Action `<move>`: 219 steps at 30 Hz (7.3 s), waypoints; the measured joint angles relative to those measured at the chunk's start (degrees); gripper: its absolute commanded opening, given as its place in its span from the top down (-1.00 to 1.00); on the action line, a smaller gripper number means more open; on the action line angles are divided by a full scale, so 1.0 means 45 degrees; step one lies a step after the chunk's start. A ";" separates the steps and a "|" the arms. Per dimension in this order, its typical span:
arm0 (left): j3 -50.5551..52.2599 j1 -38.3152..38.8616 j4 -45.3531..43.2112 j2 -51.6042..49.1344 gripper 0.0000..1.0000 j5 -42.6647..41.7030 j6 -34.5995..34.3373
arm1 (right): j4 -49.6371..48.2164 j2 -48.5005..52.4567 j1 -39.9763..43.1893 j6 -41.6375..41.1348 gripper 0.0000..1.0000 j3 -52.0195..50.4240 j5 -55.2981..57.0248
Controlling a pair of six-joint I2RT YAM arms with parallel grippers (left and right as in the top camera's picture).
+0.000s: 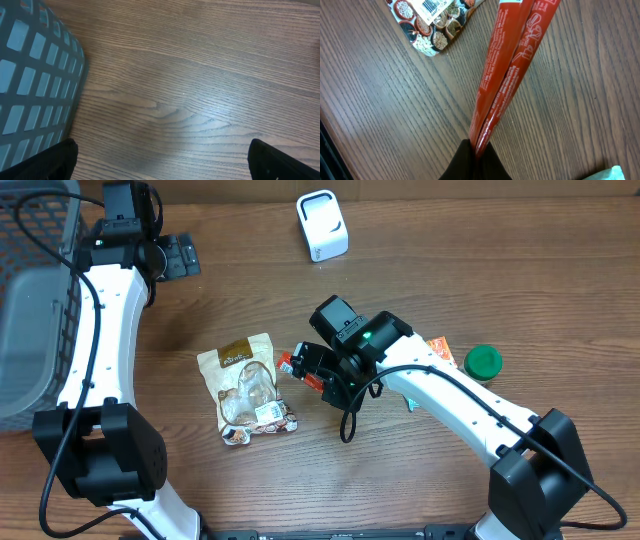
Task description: Scan the item barcode
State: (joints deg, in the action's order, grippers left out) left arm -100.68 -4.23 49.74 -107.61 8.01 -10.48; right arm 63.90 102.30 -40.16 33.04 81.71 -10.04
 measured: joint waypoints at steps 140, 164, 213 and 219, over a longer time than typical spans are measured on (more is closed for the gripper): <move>-0.0019 0.0918 0.6659 -0.0005 0.92 -1.7748 0.3429 | -0.5202 0.0000 0.3929 -0.4775 0.62 -0.0073 -1.4052; -0.0019 0.0918 0.2958 -0.0005 0.28 -1.2915 0.2633 | -0.3138 0.0000 0.3920 -0.2497 0.93 -0.0078 -1.0603; -0.0019 0.0908 0.2735 -0.0005 -1.00 -0.1433 0.0311 | -1.7928 0.5168 0.2914 0.7587 0.93 0.2215 0.9991; -0.0019 0.0908 0.2735 -0.0005 -1.00 -0.1428 0.0311 | -1.9710 0.6999 0.2914 0.9054 0.93 0.2215 1.0360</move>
State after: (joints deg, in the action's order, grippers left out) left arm -100.77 -0.14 62.04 -107.63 1.58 -9.08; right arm -24.80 133.80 -27.05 73.78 91.68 36.58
